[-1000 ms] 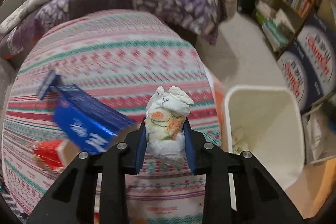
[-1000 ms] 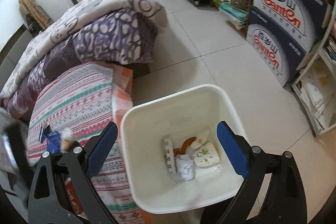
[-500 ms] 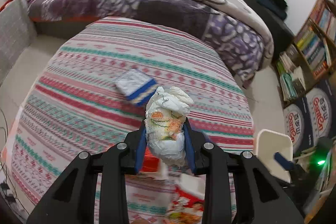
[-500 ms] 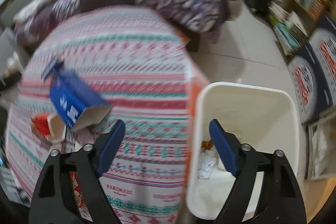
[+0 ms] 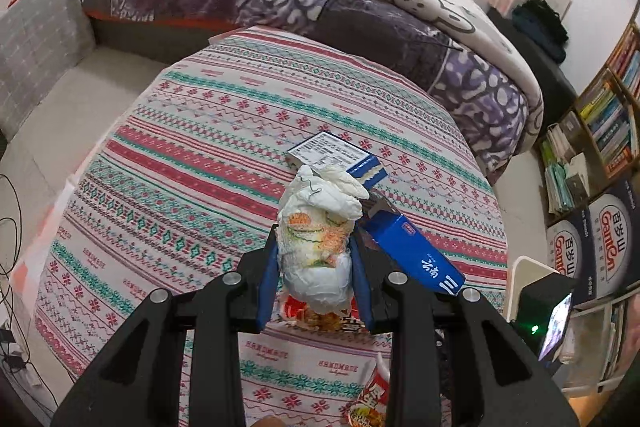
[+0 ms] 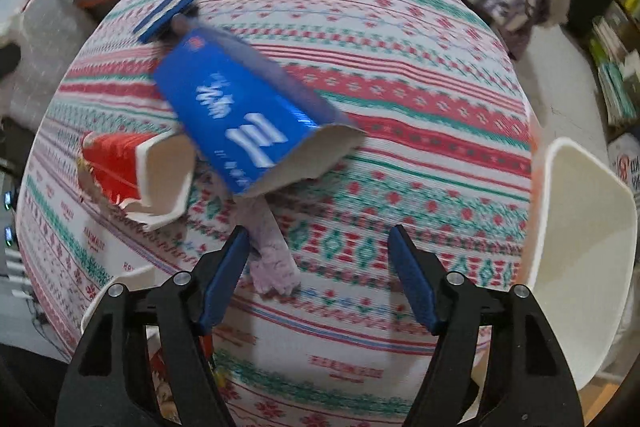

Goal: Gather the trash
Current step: 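Grasp the orange-printed white tissue with the left tool while the right tool grasps the pink foam strip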

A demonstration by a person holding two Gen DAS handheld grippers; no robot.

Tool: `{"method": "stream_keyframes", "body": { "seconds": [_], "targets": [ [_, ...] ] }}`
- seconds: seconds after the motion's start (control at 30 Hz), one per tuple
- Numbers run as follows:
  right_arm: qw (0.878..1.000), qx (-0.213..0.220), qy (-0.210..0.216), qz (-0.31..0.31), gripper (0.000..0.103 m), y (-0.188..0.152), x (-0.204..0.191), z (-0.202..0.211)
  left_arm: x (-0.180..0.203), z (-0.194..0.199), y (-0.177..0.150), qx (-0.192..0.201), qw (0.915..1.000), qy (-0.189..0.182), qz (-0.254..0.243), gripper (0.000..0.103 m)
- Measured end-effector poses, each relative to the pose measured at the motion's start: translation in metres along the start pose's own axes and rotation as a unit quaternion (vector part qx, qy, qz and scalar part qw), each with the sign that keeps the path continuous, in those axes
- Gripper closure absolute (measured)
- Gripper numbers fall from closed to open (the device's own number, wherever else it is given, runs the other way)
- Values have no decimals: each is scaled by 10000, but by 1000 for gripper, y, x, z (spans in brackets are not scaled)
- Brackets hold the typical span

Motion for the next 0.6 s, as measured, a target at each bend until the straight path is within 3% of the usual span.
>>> {"method": "stream_keyframes", "body": {
  "seconds": [0.23, 0.3, 0.33, 0.37, 0.47, 0.6],
  "targets": [
    [9993, -68, -70, 361, 37, -6, -25, -1, -11, 2, -1, -10, 10000, 24, 55, 71],
    [9992, -39, -5, 388, 57, -8, -31, 0, -14, 4, -1, 23, 10000, 46, 57, 71],
    [9993, -1, 3, 362, 78, -7, -32, 2, -15, 4, -1, 33, 10000, 61, 59, 71],
    [9994, -12, 96, 317, 81, -8, -33, 3, -16, 4, -1, 44, 9999, 87, 61, 71],
    [9989, 41, 462, 77, 81, -3, -36, 12, -18, 5, -1, 82, 9998, 153, 51, 71],
    [9953, 445, 865, -17, 82, 9, -43, 41, -22, 12, 1, 240, 9994, 244, 22, 71]
  ]
}}
Point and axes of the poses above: each gripper's, at about its wrist camera, not at the fingertips, and z roughly against the way its jaws point, x to its right, y to its top, the point moved 6 cm from there along -z, roughly the way its jaws point, and after that the axes turned 1 degree about -y, right-handed, at the moved point
